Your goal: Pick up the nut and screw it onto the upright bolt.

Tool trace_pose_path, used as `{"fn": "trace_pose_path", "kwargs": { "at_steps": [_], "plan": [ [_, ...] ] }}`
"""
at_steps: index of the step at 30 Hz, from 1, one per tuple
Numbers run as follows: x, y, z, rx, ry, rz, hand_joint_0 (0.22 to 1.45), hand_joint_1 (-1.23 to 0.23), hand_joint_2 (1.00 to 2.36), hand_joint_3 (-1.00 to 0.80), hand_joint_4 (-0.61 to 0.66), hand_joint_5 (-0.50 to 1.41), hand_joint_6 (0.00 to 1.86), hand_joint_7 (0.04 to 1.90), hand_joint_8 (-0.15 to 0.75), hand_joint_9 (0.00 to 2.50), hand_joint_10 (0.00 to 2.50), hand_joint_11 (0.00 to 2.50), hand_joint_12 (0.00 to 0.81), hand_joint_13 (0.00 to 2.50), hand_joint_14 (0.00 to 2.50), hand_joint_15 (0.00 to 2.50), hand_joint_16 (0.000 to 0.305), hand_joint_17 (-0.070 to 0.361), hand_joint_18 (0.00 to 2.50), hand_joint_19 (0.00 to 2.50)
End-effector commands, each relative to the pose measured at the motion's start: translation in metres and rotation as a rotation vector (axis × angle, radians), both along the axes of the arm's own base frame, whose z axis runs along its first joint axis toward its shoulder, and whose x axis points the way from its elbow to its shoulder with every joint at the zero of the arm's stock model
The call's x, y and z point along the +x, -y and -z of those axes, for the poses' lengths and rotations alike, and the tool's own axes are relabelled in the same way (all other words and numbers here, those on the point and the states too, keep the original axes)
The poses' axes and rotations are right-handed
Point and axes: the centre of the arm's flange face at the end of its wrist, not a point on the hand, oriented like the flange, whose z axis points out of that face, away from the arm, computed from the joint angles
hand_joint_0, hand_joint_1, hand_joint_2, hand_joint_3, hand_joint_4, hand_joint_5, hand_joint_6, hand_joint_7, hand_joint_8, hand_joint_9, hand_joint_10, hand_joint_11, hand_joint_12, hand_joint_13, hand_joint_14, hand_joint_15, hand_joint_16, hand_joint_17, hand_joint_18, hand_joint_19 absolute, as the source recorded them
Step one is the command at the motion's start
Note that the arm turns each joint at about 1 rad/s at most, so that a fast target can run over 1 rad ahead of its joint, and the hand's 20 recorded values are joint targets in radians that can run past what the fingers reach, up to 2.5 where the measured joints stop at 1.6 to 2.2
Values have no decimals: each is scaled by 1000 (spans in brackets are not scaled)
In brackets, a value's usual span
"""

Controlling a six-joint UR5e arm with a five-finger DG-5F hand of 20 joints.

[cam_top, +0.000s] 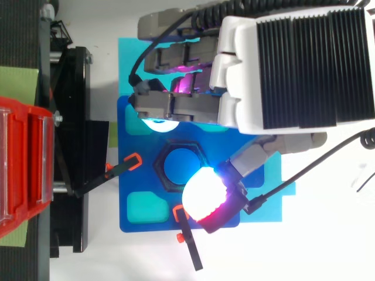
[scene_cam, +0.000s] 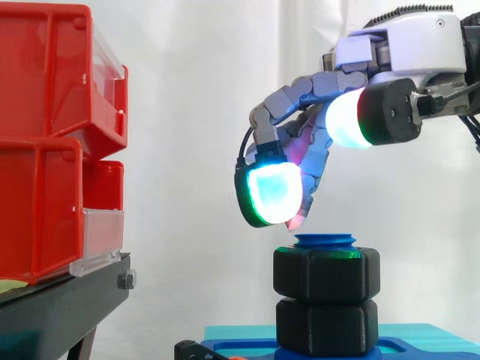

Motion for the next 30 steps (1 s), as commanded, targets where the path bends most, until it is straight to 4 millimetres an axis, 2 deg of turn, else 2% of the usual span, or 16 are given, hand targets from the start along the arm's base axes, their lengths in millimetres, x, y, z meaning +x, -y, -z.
{"fn": "trace_pose_path", "kwargs": {
  "at_steps": [1,6,10,13,19,21,30],
  "plan": [
    [1,-4,-1,0,5,-7,523,-209,1000,-500,240,-55,504,1032,254,1036,0,0,211,782,0,0,21,47,452,0],
    [2,-11,0,2,7,-12,523,-208,1000,-500,240,-60,504,1000,252,1034,0,0,213,781,0,0,21,48,451,0],
    [3,-22,0,2,14,-22,522,-209,1000,-500,229,-75,503,891,243,1016,0,0,211,781,0,0,22,49,452,0],
    [2,-26,8,1,4,-21,521,-210,1000,-500,203,-90,503,768,234,986,0,0,212,772,0,0,23,51,439,0],
    [1,-29,21,1,8,-22,516,-208,1000,-500,185,-110,501,644,206,873,0,0,207,714,0,0,23,53,399,0],
    [1,-29,26,7,11,-22,514,-204,1000,-500,185,-111,501,629,203,848,0,0,205,696,0,0,24,53,378,0],
    [4,-29,23,28,34,-21,508,-187,1000,-500,192,-105,501,629,198,791,0,0,215,660,0,0,24,54,336,0]
  ]
}}
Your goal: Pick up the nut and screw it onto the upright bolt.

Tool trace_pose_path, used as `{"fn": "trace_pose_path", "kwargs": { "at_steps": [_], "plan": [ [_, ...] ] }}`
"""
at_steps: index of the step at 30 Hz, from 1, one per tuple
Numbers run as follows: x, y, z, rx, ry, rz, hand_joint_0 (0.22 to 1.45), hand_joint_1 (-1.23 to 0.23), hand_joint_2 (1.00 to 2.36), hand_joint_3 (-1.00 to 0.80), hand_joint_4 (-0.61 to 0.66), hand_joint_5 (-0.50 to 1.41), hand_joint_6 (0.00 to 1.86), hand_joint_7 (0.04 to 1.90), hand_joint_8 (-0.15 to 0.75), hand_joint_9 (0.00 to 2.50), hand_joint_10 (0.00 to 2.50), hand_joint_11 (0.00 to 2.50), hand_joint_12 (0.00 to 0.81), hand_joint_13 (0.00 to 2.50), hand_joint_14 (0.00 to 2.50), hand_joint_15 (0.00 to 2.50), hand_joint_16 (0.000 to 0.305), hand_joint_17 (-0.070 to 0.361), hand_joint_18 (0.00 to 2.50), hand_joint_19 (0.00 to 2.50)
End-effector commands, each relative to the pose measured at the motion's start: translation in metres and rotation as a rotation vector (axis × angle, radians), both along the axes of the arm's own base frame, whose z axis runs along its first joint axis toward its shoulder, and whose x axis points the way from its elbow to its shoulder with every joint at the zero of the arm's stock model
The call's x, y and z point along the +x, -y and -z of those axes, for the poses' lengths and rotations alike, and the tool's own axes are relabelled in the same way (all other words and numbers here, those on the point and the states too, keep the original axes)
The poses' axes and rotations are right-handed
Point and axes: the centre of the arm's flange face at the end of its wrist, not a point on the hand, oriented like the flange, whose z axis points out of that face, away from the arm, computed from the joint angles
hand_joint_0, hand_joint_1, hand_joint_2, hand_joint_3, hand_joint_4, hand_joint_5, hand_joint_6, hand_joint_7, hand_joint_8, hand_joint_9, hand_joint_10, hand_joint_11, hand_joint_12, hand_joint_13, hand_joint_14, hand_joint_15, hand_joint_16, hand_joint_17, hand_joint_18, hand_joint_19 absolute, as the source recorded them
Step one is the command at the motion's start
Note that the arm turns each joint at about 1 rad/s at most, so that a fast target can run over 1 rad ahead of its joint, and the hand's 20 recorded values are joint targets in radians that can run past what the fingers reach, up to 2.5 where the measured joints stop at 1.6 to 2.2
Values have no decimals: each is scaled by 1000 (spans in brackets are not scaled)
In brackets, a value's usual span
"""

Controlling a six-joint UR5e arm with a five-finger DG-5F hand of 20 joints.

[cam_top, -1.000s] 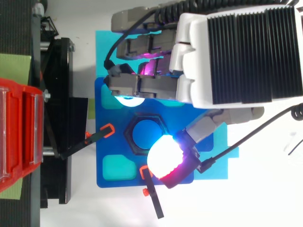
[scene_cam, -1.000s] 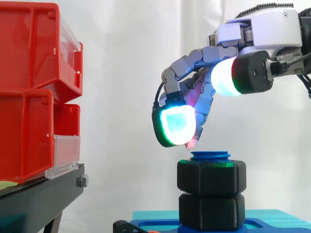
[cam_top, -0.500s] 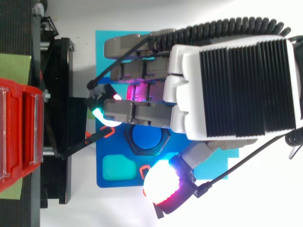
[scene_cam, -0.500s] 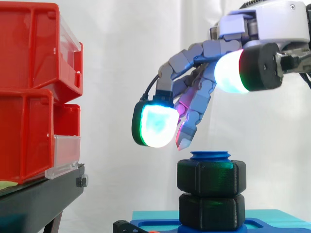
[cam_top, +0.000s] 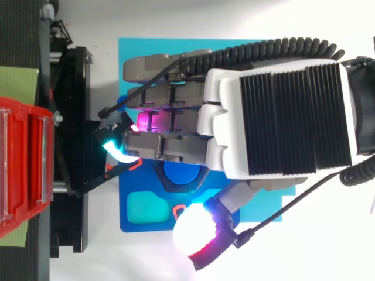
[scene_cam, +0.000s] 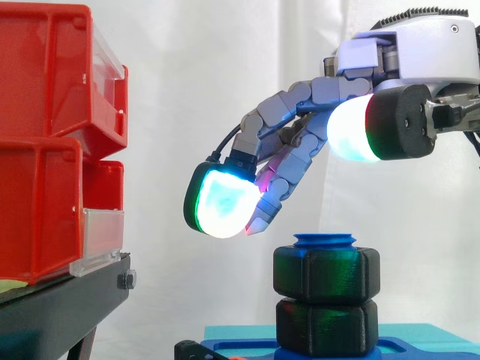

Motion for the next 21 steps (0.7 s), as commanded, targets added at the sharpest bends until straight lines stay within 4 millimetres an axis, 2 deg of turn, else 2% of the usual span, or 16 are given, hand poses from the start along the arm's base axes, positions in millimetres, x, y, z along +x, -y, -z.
{"fn": "trace_pose_path", "kwargs": {
  "at_steps": [1,8,13,21],
  "plan": [
    [0,0,0,3,0,-1,508,-184,1000,-500,196,-102,501,629,198,790,0,0,216,659,0,0,24,54,334,0],
    [-2,0,8,1,-15,-1,509,-182,1000,-500,208,-80,502,748,206,787,0,0,222,656,0,0,24,54,324,0],
    [-4,2,10,-2,-24,3,512,-185,1000,-500,233,-64,504,900,215,789,0,0,224,659,0,0,23,53,322,0],
    [-4,3,10,-3,-26,3,517,-191,1000,-500,241,-58,504,961,221,800,0,0,225,666,0,0,23,51,328,0]
  ]
}}
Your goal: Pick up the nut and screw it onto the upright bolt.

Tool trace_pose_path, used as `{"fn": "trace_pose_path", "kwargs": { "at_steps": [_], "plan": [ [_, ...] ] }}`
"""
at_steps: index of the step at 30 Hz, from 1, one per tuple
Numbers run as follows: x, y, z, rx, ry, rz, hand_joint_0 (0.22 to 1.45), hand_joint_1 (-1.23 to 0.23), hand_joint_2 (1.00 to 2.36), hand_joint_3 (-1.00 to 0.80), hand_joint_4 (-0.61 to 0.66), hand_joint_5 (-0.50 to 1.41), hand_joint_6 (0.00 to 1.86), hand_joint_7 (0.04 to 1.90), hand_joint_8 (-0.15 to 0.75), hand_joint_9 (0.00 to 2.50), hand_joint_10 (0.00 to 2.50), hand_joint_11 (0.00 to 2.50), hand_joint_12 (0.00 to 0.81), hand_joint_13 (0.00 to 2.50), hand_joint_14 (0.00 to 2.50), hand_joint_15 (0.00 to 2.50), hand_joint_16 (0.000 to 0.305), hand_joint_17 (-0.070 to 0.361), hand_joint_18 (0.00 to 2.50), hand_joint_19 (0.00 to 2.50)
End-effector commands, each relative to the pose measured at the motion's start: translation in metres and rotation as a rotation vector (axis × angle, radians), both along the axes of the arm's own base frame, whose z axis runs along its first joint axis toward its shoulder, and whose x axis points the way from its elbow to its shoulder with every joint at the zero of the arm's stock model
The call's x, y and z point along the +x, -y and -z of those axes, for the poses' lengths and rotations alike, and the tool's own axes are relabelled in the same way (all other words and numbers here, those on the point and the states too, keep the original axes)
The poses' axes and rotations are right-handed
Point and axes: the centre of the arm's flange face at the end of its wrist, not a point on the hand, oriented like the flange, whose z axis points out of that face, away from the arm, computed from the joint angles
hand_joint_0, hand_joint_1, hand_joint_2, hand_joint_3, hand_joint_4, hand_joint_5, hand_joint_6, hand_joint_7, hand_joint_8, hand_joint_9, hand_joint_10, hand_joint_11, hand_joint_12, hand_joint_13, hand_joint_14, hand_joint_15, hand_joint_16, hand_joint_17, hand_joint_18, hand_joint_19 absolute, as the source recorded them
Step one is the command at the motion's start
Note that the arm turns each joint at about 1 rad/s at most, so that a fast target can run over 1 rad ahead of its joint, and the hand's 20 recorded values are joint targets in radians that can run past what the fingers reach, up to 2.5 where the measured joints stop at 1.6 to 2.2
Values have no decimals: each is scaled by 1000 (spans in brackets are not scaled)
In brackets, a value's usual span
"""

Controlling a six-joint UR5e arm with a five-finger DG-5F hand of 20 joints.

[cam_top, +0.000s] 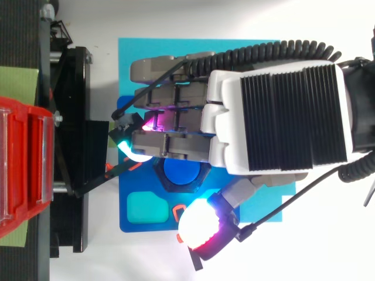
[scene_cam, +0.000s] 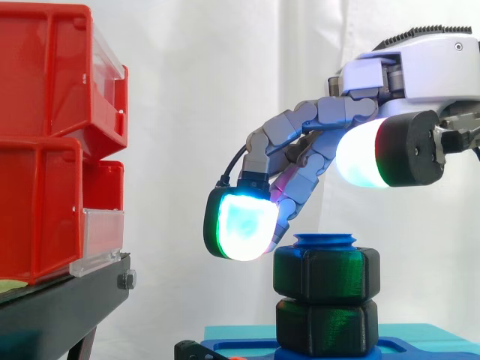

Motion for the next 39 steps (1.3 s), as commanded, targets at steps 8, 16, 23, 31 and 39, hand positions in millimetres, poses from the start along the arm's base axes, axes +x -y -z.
{"fn": "trace_pose_path", "kwargs": {
  "at_steps": [8,16,23,31,39],
  "plan": [
    [-1,3,1,-1,-7,3,519,-194,1000,-500,198,-37,505,1163,224,809,0,0,223,671,0,0,22,50,336,0],
    [-5,6,6,-3,-28,7,521,-199,1000,-500,168,-26,505,1239,229,813,0,0,222,682,0,0,22,49,345,0],
    [-5,8,10,-2,-33,10,523,-204,1000,-500,140,-13,505,1332,234,839,0,0,219,700,0,0,22,49,354,0],
    [-6,15,9,-3,-34,16,526,-211,1000,-500,154,11,501,1461,242,905,0,0,213,741,0,0,21,48,396,0],
    [-7,23,10,-3,-36,23,533,-224,1000,-500,148,9,647,1228,254,1027,0,0,198,819,0,0,19,44,480,0]
  ]
}}
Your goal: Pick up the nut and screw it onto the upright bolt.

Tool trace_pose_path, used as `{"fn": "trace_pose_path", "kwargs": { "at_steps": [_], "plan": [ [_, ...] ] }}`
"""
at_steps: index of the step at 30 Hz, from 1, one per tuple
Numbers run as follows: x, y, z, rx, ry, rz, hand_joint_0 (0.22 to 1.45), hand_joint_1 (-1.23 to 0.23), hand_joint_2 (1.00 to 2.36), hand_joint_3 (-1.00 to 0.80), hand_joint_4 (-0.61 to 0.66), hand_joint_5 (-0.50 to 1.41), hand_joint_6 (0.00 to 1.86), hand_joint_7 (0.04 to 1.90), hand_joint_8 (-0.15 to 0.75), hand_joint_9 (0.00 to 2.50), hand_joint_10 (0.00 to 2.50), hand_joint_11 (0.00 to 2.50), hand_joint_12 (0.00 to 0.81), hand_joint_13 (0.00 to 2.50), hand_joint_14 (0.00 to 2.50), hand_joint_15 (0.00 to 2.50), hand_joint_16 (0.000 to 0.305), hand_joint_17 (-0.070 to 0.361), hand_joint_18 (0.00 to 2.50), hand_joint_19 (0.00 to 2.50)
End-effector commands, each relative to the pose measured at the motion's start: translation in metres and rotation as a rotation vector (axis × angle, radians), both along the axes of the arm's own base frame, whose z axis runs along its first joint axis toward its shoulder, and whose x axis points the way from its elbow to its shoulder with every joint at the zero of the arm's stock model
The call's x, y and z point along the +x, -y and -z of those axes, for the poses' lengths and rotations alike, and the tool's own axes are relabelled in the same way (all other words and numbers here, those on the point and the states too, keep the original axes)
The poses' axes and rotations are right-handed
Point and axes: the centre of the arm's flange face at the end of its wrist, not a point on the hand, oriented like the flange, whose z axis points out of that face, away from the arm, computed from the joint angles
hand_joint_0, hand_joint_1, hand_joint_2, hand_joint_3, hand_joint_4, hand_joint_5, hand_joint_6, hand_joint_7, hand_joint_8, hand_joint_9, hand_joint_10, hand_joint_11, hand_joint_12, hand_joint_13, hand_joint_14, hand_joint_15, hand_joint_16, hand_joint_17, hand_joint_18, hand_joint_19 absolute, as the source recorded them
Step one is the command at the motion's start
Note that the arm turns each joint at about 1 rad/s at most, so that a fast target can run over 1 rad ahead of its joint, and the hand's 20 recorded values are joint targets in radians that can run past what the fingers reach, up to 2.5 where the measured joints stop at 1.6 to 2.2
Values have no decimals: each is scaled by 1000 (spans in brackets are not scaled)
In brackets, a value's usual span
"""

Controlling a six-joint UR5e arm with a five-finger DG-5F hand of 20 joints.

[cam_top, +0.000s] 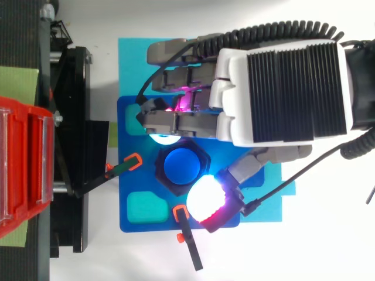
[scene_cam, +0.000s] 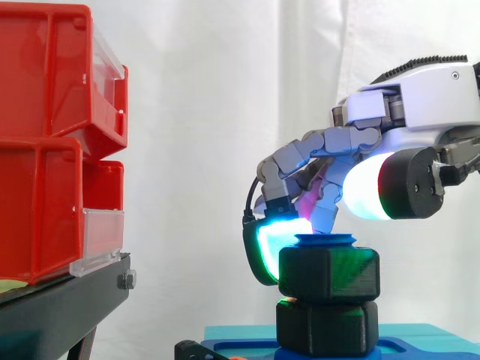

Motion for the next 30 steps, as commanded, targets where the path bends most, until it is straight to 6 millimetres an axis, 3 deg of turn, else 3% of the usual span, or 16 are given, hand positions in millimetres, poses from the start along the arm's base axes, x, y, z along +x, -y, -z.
{"fn": "trace_pose_path", "kwargs": {
  "at_steps": [1,11,15,23,30],
  "plan": [
    [0,4,0,0,0,4,534,-226,1000,-500,143,10,660,1205,253,1044,0,0,198,839,0,0,19,43,490,0],
    [0,10,-5,3,12,-2,536,-233,1000,-500,147,20,659,1199,262,1134,0,0,185,897,0,0,18,41,551,8],
    [5,11,-19,5,38,-10,534,-232,1000,-500,174,30,509,1465,263,1121,0,0,194,882,0,0,19,42,548,6],
    [10,5,-38,6,66,-24,529,-225,1000,-500,216,-38,505,1125,257,1061,0,0,200,842,0,0,21,46,516,11],
    [12,-3,-39,7,78,-30,519,-212,1000,-500,216,-86,502,721,217,939,0,0,196,728,0,0,23,53,430,0]
  ]
}}
